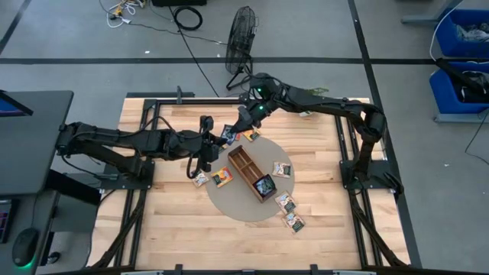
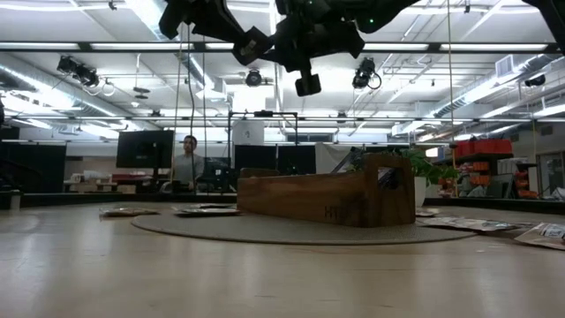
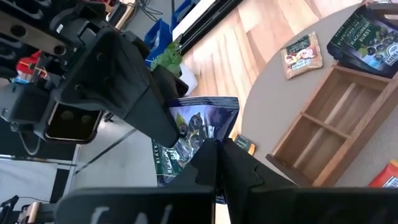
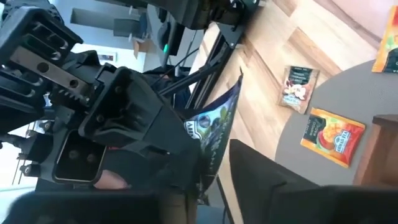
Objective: Pick & Place Tea
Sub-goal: Put the purple tea bag into the right section of the wooden organizer
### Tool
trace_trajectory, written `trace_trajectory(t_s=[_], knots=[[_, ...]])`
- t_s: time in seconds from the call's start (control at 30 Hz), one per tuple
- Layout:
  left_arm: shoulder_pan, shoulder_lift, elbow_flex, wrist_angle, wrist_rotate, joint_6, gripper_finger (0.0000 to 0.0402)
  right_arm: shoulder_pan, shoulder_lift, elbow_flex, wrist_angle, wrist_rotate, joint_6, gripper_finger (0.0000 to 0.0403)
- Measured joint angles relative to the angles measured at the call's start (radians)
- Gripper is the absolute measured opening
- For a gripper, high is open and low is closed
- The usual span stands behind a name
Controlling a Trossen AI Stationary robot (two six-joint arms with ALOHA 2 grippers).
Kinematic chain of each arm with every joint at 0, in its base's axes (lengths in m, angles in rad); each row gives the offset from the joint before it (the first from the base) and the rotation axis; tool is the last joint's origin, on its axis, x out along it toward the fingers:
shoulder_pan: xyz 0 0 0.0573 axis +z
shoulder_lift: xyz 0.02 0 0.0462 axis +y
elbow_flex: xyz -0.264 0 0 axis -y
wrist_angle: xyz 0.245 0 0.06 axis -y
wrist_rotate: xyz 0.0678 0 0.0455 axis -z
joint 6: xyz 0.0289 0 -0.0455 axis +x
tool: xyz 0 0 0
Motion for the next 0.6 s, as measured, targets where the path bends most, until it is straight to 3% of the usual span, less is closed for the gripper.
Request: trace_trajectory(t_s=[0.17,0.3,0.47,0.6], knots=[[0.0,0.0,0.0,0.0,0.0,-0.013,0.0022,0.001,-0.001,0.0,0.004,0.001,-0.036,0.0014],[0.0,0.0,0.0,0.0,0.003,-0.102,0.0053,0.002,-0.001,0.0,0.007,0.003,-0.044,0.0009],[0.01,-0.004,0.0,0.0,0.046,-0.406,0.0086,0.004,-0.035,0.0,-0.009,0.065,-0.078,0.0003],[0.014,-0.028,-0.002,0.004,0.126,-0.629,0.01,0.002,-0.11,0.0,-0.084,0.199,-0.168,0.0002]])
